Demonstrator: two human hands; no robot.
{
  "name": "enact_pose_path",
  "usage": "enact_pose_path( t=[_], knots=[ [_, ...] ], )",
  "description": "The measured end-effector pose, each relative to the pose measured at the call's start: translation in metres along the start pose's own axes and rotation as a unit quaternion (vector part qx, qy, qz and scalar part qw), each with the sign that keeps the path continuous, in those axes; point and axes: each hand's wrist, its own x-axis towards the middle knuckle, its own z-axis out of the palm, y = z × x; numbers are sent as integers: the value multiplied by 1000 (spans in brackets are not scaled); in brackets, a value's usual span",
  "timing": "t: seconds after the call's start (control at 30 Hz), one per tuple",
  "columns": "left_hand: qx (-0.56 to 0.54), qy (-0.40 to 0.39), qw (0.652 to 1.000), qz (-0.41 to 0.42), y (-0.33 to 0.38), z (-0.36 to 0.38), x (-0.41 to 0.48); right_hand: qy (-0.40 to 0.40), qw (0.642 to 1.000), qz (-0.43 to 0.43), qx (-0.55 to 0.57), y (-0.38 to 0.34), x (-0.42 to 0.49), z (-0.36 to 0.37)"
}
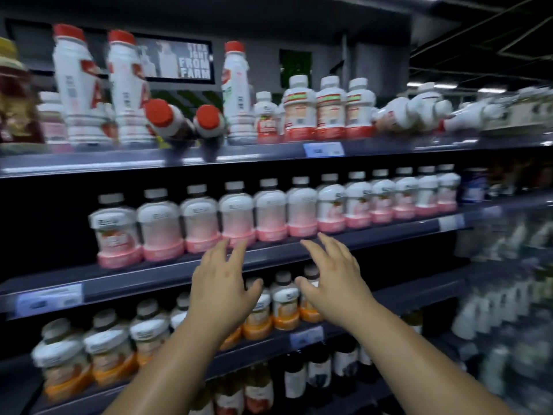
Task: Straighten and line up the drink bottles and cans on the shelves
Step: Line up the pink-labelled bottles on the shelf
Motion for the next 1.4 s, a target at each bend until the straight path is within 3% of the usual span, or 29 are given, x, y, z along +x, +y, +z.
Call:
enact_pose_path(
  t=[0.33,0.7,0.9,1.13,1.3,1.4],
  knots=[
    [-25,-55,996,64,110,76,31,-35,998,48,25,115,-3,-28],
    [-54,6,982,183,212,153,139,41,994,102,-23,235,57,-47],
    [26,42,960,274,249,190,170,63,992,101,-35,291,85,-43],
    [124,57,976,173,248,203,165,78,997,9,-28,344,122,-38],
    [111,87,988,70,303,194,170,60,994,-94,16,379,143,-57],
    [101,110,986,80,353,184,189,70,988,-118,76,405,154,-85]
  ],
)
